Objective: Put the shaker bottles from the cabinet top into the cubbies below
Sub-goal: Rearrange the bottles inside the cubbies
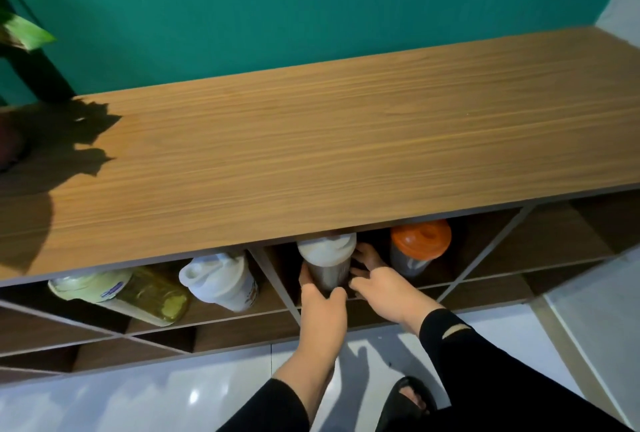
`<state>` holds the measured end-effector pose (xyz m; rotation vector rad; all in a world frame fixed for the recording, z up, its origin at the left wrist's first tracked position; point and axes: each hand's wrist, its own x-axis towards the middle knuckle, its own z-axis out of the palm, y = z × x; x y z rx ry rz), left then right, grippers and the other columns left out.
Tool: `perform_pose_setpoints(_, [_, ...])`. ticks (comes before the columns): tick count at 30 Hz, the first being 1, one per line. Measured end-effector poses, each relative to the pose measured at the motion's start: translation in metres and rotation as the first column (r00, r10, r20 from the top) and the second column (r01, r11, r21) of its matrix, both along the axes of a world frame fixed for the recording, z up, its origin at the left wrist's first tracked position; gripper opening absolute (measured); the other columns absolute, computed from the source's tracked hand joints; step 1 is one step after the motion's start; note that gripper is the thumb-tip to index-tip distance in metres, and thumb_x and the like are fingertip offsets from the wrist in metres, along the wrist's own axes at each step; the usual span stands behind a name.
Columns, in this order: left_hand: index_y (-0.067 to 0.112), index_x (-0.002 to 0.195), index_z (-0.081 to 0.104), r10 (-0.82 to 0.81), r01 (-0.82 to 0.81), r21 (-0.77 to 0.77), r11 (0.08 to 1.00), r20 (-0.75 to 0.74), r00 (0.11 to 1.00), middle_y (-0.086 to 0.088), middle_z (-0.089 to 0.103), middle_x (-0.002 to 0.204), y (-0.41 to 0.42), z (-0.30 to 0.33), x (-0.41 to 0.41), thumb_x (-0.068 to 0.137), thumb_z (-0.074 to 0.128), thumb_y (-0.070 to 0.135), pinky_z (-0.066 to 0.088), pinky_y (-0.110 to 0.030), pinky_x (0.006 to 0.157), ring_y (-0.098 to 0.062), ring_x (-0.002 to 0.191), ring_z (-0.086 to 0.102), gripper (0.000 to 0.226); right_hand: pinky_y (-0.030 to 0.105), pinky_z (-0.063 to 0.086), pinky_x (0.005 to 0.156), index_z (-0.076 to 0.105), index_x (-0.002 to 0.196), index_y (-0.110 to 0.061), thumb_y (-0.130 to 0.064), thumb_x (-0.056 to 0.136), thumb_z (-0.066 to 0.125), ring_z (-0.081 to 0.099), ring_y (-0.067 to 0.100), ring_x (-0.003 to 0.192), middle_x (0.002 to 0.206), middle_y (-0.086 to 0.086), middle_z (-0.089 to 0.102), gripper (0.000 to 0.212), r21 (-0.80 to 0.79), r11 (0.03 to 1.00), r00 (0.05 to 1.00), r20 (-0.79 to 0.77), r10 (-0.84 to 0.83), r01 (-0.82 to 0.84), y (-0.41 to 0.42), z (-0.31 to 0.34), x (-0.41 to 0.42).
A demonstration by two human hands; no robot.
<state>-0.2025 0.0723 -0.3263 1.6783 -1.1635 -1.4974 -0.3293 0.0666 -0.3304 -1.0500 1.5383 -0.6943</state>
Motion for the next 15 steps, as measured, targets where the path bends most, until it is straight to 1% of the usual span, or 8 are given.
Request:
perform_pose_setpoints(2, [0.024, 0.149, 0.022, -0.044, 0.044, 0.007, 0.999, 0.029, 0.999, -0.001, 0.06, 0.113, -0.007, 0.0, 0.002, 0.089, 0.05, 0.002, 0.048, -0.021, 0.07, -0.01, 0.086, 0.057, 0.07, 0.038, 0.04, 0.113, 0.026, 0.151, -0.027, 0.001, 0.096, 0.049, 0.042, 0.009, 0.137, 0.15, -0.006, 0.042, 0.067, -0.003, 1.0, 0.999, 0.035, -0.03, 0.03, 0.003, -0.001, -0.004])
perform_pose_setpoints(4, [0.028, 0.151, 0.019, -0.075, 0.075, 0.012, 0.997, 0.04, 0.996, -0.003, 0.056, 0.129, -0.011, 0.001, 0.003, 0.089, 0.05, 0.001, 0.047, -0.016, 0.072, -0.008, 0.094, 0.058, 0.075, 0.043, 0.04, 0.114, 0.025, 0.153, -0.026, 0.0, 0.096, 0.051, 0.041, 0.013, 0.14, 0.156, -0.003, 0.038, 0.068, 0.005, 0.999, 0.999, 0.027, -0.036, 0.036, 0.005, -0.003, -0.007])
perform_pose_setpoints(6, [0.028, 0.151, 0.019, -0.103, 0.103, 0.006, 0.995, 0.038, 0.994, -0.002, 0.053, 0.132, -0.013, 0.004, 0.004, 0.089, 0.05, -0.001, 0.047, -0.006, 0.066, -0.003, 0.091, 0.057, 0.075, 0.045, 0.04, 0.114, 0.025, 0.153, -0.028, 0.0, 0.095, 0.052, 0.041, 0.014, 0.14, 0.159, -0.003, 0.036, 0.07, 0.001, 0.999, 0.999, 0.026, -0.044, 0.044, 0.006, -0.004, -0.008])
perform_pose_setpoints(7, [0.028, 0.151, 0.019, -0.109, 0.109, 0.002, 0.994, 0.035, 0.993, -0.002, 0.053, 0.133, -0.014, 0.004, 0.004, 0.089, 0.05, -0.001, 0.046, -0.006, 0.07, -0.004, 0.092, 0.057, 0.075, 0.046, 0.04, 0.114, 0.024, 0.152, -0.029, 0.0, 0.095, 0.052, 0.041, 0.015, 0.14, 0.159, -0.003, 0.036, 0.07, 0.002, 0.999, 0.998, 0.031, -0.046, 0.046, 0.007, -0.004, -0.009])
perform_pose_setpoints(9, [0.028, 0.151, 0.019, -0.108, 0.108, 0.004, 0.994, 0.035, 0.994, -0.005, 0.053, 0.137, -0.016, 0.003, 0.005, 0.088, 0.05, -0.001, 0.046, -0.021, 0.084, -0.012, 0.101, 0.058, 0.077, 0.046, 0.041, 0.114, 0.025, 0.152, -0.029, -0.001, 0.095, 0.052, 0.041, 0.017, 0.141, 0.159, -0.002, 0.036, 0.07, 0.012, 0.999, 0.998, 0.033, -0.046, 0.046, 0.007, -0.005, -0.01])
perform_pose_setpoints(11, [0.032, 0.151, 0.019, -0.117, 0.115, 0.04, 0.993, 0.053, 0.992, -0.01, 0.06, 0.127, -0.016, 0.004, 0.006, 0.087, 0.05, 0.003, 0.05, -0.03, 0.081, -0.02, 0.093, 0.061, 0.077, 0.047, 0.04, 0.114, 0.024, 0.153, -0.029, -0.005, 0.095, 0.053, 0.041, 0.02, 0.142, 0.159, 0.001, 0.037, 0.07, 0.032, 0.999, 0.999, -0.016, -0.035, 0.035, 0.008, -0.007, -0.012])
perform_pose_setpoints(13, [0.033, 0.151, 0.017, -0.139, 0.134, 0.067, 0.989, 0.076, 0.987, -0.009, 0.064, 0.114, -0.014, 0.007, 0.009, 0.087, 0.051, 0.007, 0.052, -0.029, 0.071, -0.02, 0.082, 0.062, 0.076, 0.047, 0.045, 0.11, 0.028, 0.154, -0.026, -0.011, 0.095, 0.054, 0.051, 0.024, 0.132, 0.149, 0.007, 0.049, 0.066, 0.1, 0.994, 0.994, -0.105, -0.039, 0.049, 0.01, -0.011, -0.015])
perform_pose_setpoints(15, [0.028, 0.15, 0.02, -0.181, 0.175, 0.076, 0.982, 0.085, 0.98, -0.009, 0.062, 0.117, -0.006, 0.012, 0.014, 0.09, 0.05, 0.009, 0.05, -0.024, 0.07, -0.013, 0.084, 0.06, 0.07, 0.043, 0.055, 0.098, 0.043, 0.146, -0.02, -0.018, 0.097, 0.054, 0.065, 0.022, 0.109, 0.123, 0.008, 0.067, 0.05, 0.208, 0.977, 0.98, -0.199, -0.012, 0.054, 0.015, -0.012, -0.016])
